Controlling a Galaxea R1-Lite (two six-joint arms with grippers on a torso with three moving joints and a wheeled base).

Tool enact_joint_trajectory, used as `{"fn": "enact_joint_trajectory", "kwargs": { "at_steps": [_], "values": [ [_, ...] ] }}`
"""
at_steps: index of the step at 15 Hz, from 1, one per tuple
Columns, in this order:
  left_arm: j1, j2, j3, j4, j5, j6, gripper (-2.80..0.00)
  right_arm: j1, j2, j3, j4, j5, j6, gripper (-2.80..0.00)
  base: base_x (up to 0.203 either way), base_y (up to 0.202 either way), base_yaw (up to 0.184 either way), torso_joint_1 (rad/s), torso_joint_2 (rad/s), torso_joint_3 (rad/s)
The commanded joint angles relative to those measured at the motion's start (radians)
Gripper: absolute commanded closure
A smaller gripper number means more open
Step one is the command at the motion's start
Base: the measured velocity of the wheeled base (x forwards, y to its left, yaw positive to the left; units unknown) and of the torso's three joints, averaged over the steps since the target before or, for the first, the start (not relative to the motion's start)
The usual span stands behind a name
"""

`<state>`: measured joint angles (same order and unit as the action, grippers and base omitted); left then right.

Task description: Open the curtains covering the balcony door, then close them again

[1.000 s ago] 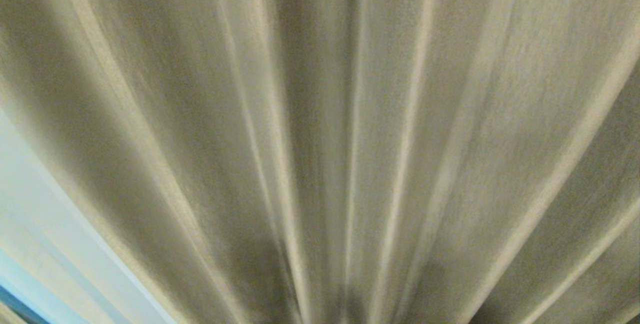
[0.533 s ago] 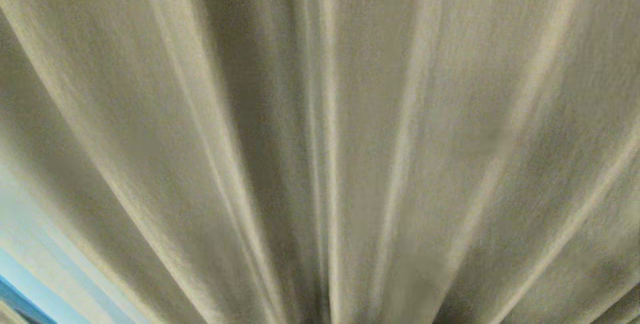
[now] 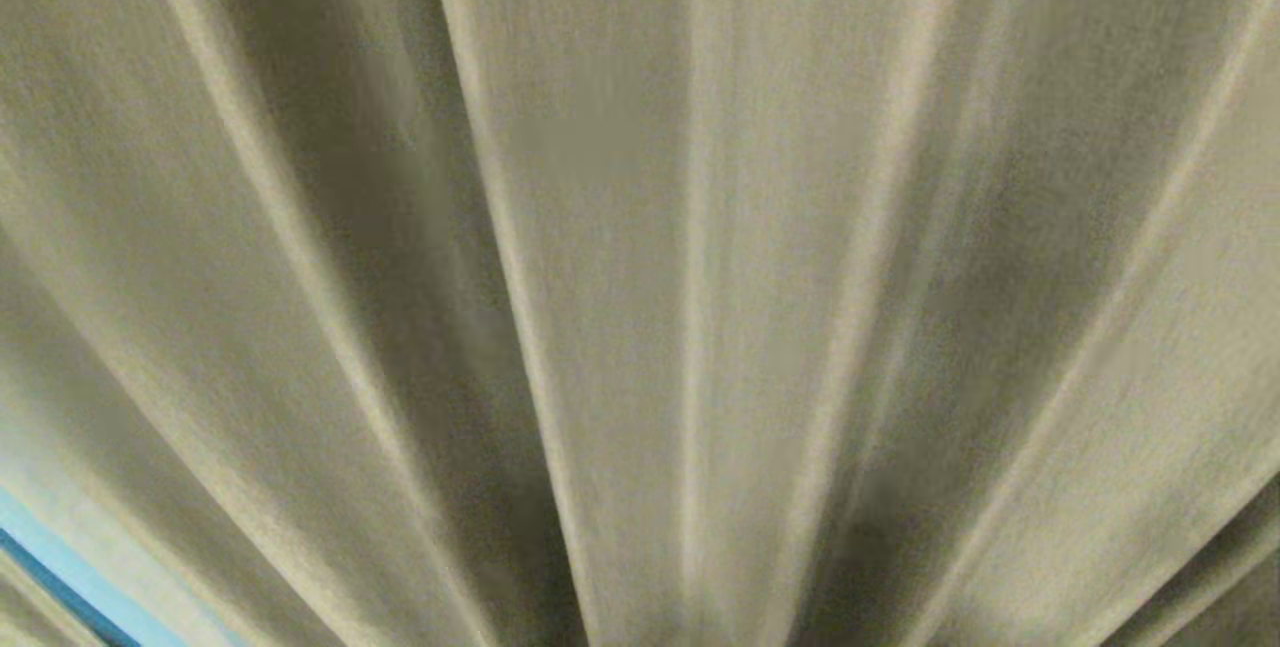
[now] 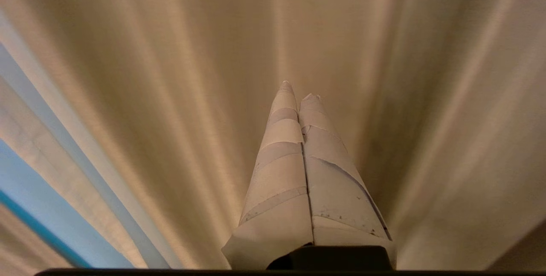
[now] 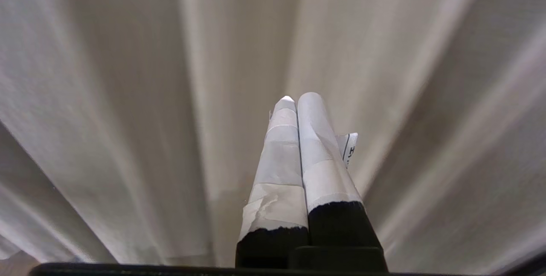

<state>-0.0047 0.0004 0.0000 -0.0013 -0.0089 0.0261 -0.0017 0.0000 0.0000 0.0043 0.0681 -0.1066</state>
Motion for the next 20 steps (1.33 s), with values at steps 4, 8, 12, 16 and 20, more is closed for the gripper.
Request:
{"fn": "enact_joint_trajectory", "kwargs": {
  "at_steps": [4,8,12,16,20],
  "values": [
    [0.000,0.000,0.000,0.000,0.000,0.000,0.00,0.000,0.000,0.000,0.000,0.001,-0.001,0.00,0.000,0.000,0.000,0.000,0.00,0.000],
    [0.000,0.000,0.000,0.000,0.000,-0.006,0.00,0.000,0.000,0.000,0.000,0.001,-0.001,0.00,0.000,0.000,0.000,0.000,0.00,0.000],
    [0.000,0.000,0.000,0.000,0.001,-0.013,0.00,0.000,0.000,0.000,0.000,0.001,-0.001,0.00,0.000,0.000,0.000,0.000,0.00,0.000],
    [0.000,0.000,0.000,0.000,0.001,-0.032,0.00,0.000,0.000,0.000,0.000,0.001,-0.001,0.00,0.000,0.000,0.000,0.000,0.00,0.000],
    [0.000,0.000,0.000,0.000,0.001,-0.032,0.00,0.000,0.000,0.000,0.000,0.001,-0.001,0.00,0.001,0.056,0.003,0.000,0.00,0.001]
  ]
}}
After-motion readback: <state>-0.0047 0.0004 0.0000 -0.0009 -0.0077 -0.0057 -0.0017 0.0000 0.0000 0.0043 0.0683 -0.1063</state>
